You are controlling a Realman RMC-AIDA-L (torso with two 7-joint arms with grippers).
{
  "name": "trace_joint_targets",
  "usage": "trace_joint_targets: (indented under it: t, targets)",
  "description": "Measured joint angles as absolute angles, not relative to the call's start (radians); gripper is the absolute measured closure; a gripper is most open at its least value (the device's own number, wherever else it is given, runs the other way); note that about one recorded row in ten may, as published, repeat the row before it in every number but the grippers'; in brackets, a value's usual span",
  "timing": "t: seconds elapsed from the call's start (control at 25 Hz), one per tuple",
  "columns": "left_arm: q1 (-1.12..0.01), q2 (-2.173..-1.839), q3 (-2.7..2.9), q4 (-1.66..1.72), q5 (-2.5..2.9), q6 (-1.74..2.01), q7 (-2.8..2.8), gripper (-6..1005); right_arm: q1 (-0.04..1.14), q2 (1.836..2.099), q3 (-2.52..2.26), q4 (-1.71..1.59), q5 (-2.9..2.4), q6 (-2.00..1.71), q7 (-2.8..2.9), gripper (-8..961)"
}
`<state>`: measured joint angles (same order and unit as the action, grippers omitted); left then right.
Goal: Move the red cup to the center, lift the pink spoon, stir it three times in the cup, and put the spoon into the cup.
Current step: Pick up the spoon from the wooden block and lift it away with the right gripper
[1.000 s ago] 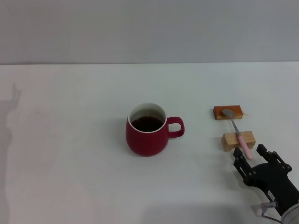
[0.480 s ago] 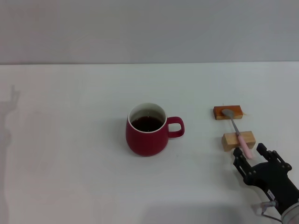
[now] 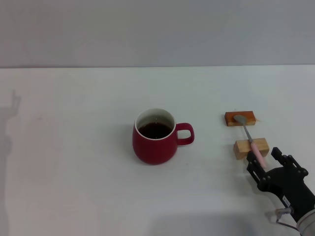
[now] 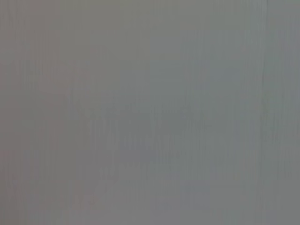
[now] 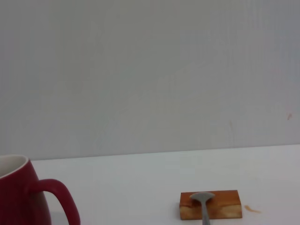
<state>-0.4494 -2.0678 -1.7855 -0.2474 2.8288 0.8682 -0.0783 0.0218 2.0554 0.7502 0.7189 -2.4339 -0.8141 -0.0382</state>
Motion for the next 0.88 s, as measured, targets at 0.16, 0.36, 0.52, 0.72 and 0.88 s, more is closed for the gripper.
trace_joint_targets:
  t: [0.16,0.36,0.52,0.72,0.88]
  targets:
    - [-0.449,-2.068,-1.785,-0.248,2.828,0.868,-0.078,153,0.026,2.055,0.750,0.715,-2.434,-0.811,-0.037,314]
    - [-0.449,-2.068,-1.786,-0.248,2.827,0.868,-0.078,153,0.029,2.060,0.749,0.709,-2.438,-0.810,-0.033,314]
    - [-0.449,-2.068,-1.785,-0.248,2.827,0.868,-0.078,153,0.035,2.062,0.742,0.704,-2.439,-0.805,-0.032,314]
    - [-0.449,-2.066,-1.786,-0.249,2.828,0.870,-0.078,153,0.039,2.065,0.738,0.704,-2.440,-0.797,-0.032,314]
    - [-0.449,-2.065,-1.786,-0.249,2.828,0.871,-0.078,153,0.039,2.068,0.738,0.704,-2.441,-0.796,-0.031,313]
